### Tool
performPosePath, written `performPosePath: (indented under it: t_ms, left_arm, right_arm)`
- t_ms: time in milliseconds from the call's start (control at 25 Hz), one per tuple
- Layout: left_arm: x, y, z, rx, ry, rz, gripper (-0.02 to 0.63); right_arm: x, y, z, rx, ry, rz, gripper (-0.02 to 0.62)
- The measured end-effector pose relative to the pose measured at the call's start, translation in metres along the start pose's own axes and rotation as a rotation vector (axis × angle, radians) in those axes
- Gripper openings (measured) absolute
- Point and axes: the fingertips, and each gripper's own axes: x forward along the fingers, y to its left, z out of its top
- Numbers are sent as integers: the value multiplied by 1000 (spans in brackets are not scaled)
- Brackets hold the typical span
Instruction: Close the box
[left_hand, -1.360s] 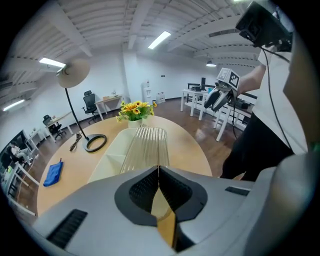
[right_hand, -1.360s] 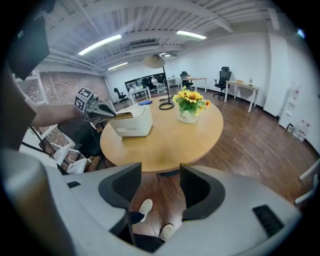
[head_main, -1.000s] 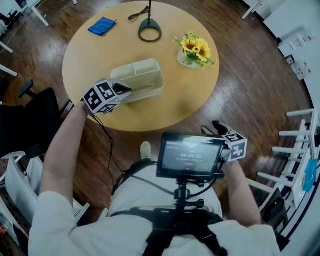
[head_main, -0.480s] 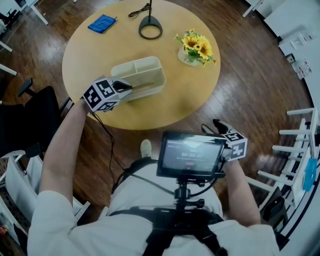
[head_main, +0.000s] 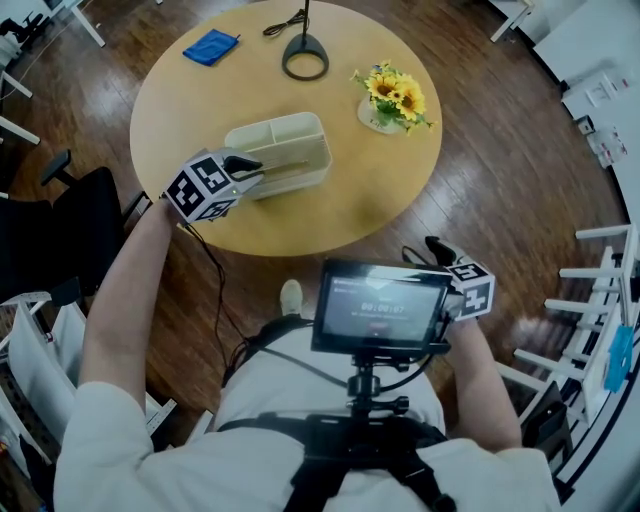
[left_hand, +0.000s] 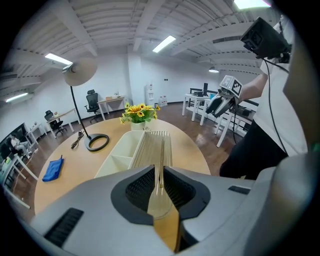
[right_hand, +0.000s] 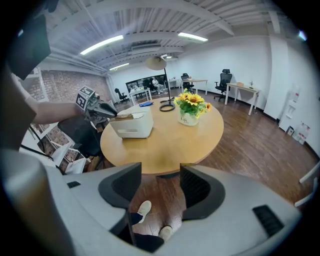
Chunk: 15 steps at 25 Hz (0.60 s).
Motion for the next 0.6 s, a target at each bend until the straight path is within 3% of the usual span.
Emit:
performPosePath:
  t_ms: [320,440,600]
  left_arm:
    - [-41,10,15,-162,-75,303,54]
    - [-54,-6,12,-237,-73,418,54]
    - [-64,-48,12,-371,-112,505,54]
  right_arm:
    - [2,-6,7,-57,-44,60,250]
    - [0,-8,9,-88,-58,91,250]
    - [-12,-8,4,-138,-67,140,250]
